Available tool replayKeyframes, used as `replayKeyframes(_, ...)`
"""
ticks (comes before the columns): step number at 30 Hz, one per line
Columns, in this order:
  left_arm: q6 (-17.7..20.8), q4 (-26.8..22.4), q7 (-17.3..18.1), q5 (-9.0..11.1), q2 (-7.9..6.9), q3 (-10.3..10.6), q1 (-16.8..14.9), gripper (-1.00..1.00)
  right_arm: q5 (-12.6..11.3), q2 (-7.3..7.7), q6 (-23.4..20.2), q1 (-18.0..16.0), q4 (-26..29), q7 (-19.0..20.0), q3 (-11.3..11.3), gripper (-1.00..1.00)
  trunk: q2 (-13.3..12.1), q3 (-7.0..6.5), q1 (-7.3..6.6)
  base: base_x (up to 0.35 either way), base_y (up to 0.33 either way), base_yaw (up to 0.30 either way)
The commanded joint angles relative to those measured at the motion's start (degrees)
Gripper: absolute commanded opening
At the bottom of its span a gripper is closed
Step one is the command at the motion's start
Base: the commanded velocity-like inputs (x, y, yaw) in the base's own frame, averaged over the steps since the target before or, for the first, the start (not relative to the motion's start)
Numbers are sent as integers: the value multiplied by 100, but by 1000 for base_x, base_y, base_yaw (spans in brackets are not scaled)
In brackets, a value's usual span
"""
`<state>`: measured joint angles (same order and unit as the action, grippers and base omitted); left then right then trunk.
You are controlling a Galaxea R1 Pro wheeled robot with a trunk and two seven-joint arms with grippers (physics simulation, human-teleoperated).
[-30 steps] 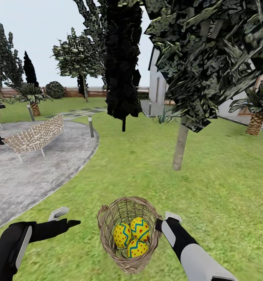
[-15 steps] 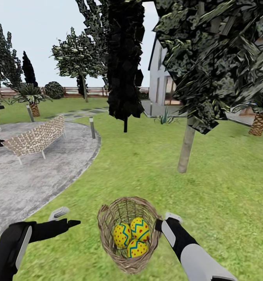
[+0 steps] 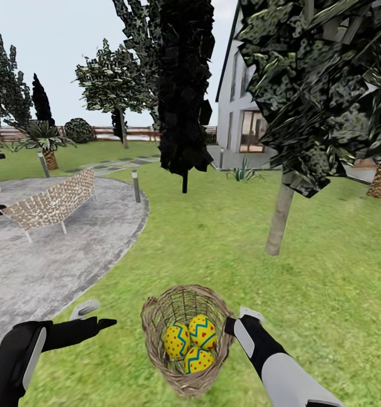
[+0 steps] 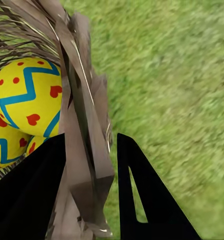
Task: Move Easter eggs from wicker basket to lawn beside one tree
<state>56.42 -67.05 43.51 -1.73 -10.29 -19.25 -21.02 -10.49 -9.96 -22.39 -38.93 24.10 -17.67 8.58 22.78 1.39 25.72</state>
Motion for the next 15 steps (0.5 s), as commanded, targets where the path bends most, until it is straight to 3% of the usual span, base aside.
replayKeyframes(1, 36, -1, 35, -20, 1, -9, -7, 100, -93, -4, -3, -3, 16, -34, 12, -100, 14, 13, 7, 277, 213, 0)
replayKeyframes(15, 36, -1, 35, -20, 1, -9, -7, 100, -93, -4, -3, -1, 16, -34, 12, -100, 14, 13, 7, 278, 211, -6)
